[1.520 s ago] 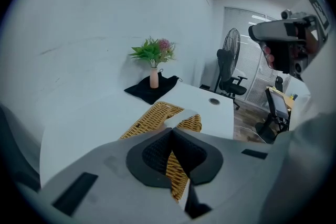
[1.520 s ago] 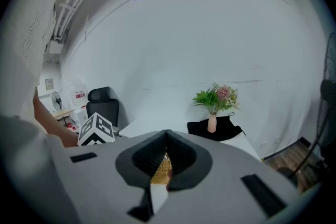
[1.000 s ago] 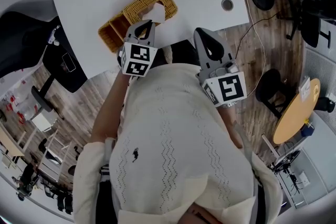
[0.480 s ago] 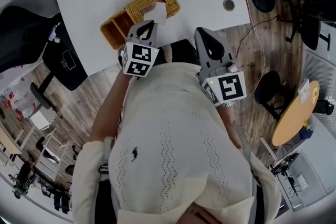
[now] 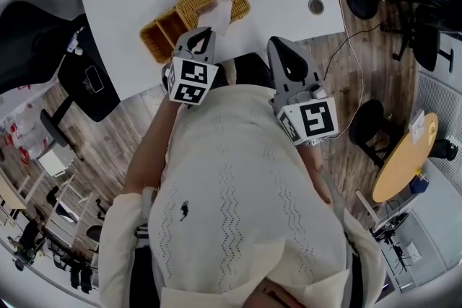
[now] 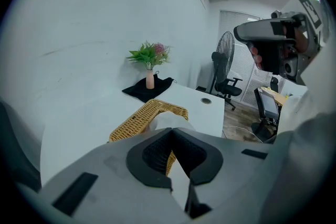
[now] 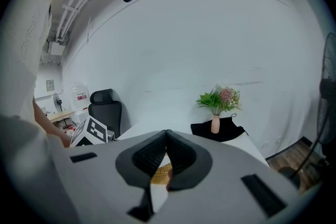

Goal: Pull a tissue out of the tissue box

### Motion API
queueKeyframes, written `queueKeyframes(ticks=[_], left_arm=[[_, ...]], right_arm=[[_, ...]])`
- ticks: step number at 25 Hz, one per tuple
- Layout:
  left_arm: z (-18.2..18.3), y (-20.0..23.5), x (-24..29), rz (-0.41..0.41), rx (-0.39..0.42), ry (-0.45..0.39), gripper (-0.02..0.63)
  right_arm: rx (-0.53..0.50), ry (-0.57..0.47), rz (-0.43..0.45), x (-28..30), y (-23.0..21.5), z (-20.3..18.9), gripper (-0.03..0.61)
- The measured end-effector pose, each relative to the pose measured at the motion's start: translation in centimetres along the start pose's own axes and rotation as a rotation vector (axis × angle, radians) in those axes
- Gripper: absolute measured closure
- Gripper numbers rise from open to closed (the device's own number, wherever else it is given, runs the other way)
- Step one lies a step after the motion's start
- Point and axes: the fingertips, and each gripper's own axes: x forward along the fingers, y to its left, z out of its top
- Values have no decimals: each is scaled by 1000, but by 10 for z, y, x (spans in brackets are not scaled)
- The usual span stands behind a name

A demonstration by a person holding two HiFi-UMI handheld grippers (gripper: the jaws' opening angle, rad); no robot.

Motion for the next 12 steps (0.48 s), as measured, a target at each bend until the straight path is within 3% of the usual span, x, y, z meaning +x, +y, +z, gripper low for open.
queueKeyframes(ticks=[12], left_arm=[[-6, 0, -8, 9, -2, -6, 601]], right_arm=[[-7, -4, 4, -3, 9, -3, 578]])
